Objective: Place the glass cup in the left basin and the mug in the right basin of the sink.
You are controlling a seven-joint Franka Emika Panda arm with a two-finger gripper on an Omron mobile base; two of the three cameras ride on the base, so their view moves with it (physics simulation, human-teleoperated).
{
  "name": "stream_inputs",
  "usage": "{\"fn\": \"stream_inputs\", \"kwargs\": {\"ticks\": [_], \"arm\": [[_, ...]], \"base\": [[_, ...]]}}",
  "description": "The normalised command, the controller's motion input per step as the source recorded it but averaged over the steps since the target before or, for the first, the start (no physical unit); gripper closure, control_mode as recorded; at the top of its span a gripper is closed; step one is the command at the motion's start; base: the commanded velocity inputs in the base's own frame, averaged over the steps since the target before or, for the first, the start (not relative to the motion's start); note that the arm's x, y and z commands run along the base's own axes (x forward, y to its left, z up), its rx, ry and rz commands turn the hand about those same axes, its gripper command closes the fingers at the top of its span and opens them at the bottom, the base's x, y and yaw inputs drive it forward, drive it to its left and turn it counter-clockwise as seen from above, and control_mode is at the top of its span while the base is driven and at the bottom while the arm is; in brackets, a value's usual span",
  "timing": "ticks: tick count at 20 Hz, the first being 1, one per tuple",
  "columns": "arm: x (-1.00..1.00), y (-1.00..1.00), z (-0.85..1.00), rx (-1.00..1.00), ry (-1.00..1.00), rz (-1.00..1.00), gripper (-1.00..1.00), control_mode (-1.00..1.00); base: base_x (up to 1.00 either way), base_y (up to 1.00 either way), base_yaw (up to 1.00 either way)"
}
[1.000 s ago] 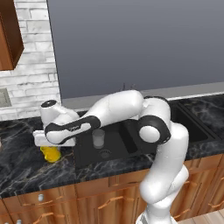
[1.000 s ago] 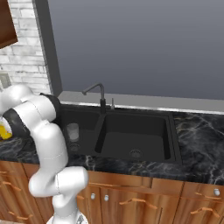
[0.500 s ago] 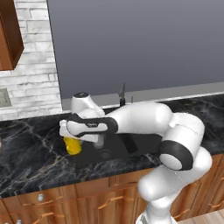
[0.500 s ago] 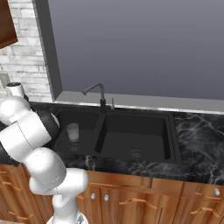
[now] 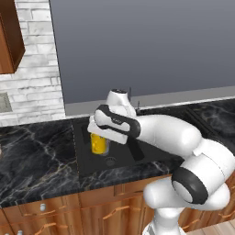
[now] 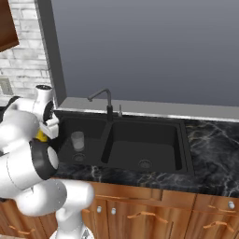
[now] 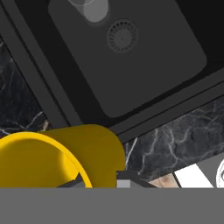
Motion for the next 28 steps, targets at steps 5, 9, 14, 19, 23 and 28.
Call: {"fn": "stream_inputs", "kwargs": {"ticks": [5,9,14,19,23,28], "arm": [[0.10,-0.79,0.10,-0.01,0.08,-0.09,1.00,-1.00],[0.01,-0.82,0.01,-0.04,0.02,-0.16,1.00,-1.00],[0.01,-0.75,-0.10,-0.01,-0.01,-0.22,1.00,-1.00],[0.23,-0.74,-0.04,-0.01,0.10,-0.22,1.00,-1.00],[0.48,-0.65,-0.17,-0.06,0.05,-0.18,1.00,-1.00],[0.63,-0.70,-0.03,-0.05,0.08,-0.10,1.00,-1.00]], "base": [[0.00,0.00,0.00],[0.00,0.00,0.00],[0.00,0.00,0.00],[0.00,0.00,0.00],[0.00,0.00,0.00],[0.00,0.00,0.00]]}}
